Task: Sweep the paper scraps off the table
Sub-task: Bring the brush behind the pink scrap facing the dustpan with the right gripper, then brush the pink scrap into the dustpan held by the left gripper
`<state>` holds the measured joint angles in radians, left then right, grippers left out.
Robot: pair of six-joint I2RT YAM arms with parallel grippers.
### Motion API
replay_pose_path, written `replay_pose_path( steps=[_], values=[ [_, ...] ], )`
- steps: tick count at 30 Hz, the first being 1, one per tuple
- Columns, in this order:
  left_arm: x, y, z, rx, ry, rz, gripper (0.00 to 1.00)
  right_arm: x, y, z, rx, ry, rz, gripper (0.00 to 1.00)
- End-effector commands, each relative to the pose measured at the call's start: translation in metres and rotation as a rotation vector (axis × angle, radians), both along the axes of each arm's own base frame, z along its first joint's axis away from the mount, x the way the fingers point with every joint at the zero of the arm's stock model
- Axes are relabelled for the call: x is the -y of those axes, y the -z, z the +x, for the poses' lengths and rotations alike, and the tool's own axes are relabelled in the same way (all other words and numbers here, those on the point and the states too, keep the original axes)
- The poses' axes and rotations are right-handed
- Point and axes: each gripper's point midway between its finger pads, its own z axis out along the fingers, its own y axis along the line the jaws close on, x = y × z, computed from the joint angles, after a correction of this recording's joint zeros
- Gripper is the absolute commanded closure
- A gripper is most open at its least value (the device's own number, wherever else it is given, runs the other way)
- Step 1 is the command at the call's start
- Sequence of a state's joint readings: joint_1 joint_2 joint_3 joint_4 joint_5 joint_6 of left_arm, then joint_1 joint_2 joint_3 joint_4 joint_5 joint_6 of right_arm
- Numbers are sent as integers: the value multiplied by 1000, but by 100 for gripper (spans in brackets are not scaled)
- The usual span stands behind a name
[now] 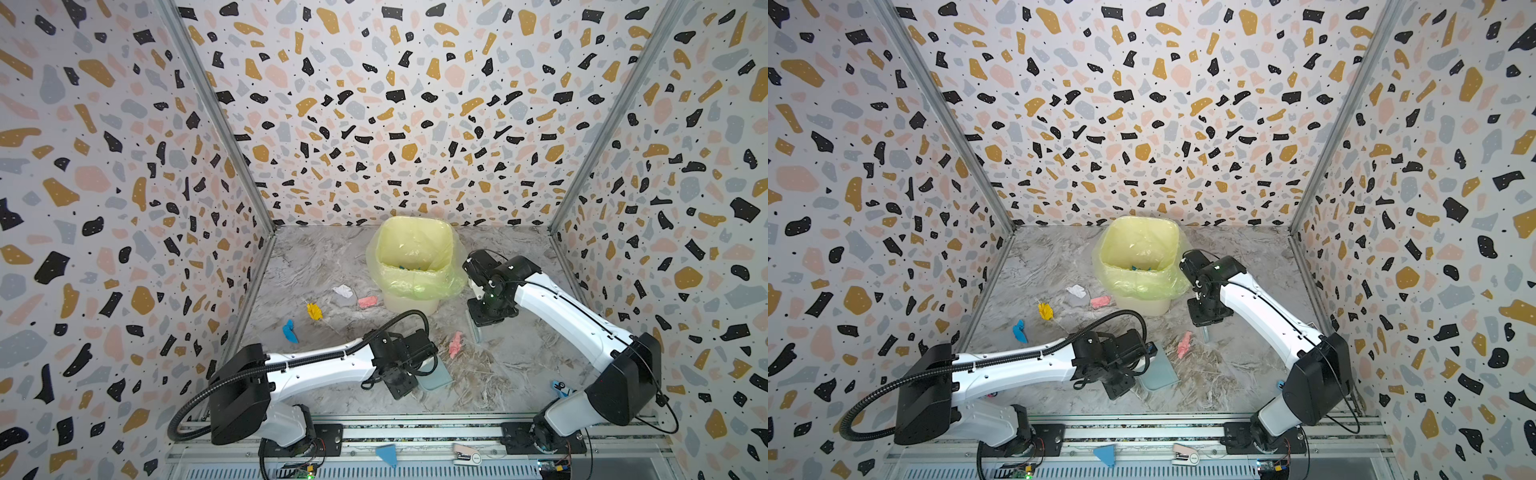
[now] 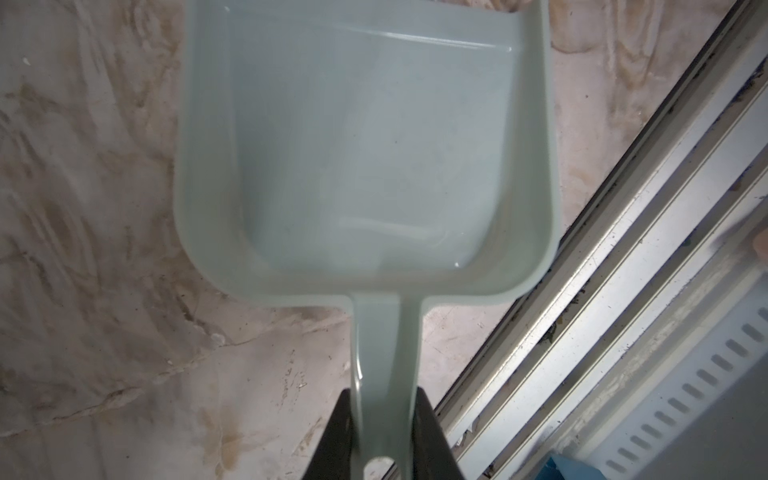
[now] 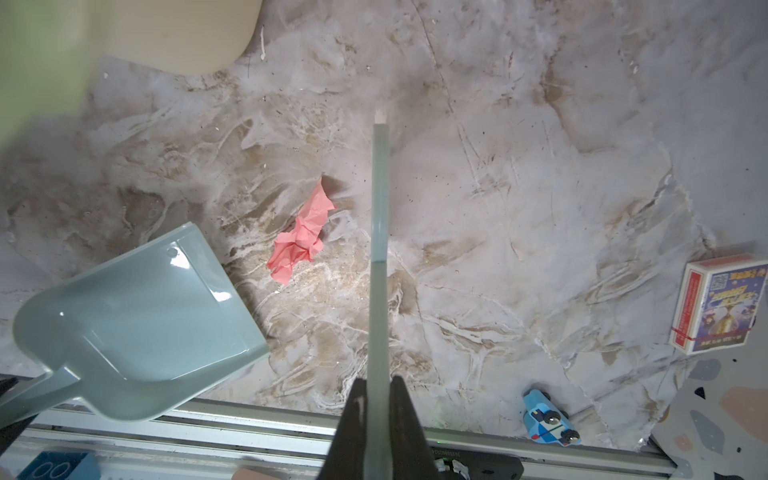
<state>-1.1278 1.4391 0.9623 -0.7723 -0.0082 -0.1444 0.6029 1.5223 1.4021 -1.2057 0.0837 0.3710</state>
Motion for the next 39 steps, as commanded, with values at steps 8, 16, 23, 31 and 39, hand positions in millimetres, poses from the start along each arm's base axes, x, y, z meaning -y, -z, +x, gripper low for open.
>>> replay_pose_path(
  steps=[8, 16, 23, 31, 39],
  values=[
    [8, 1, 14, -21, -34, -32, 84, -9, -6, -3, -19, -82, -13, 100],
    [7, 6, 14, -45, -36, -19, 84, -17, 1, -10, -52, -116, -6, 100],
    [6, 10, 14, -54, -35, -11, 84, -37, 4, -24, -97, -170, 39, 100],
    [5, 11, 13, -62, -32, -4, 84, -88, -12, -45, -130, -247, 199, 100],
    [4, 11, 12, -66, -35, 1, 84, -88, -29, -45, -83, -233, 202, 100]
  ],
)
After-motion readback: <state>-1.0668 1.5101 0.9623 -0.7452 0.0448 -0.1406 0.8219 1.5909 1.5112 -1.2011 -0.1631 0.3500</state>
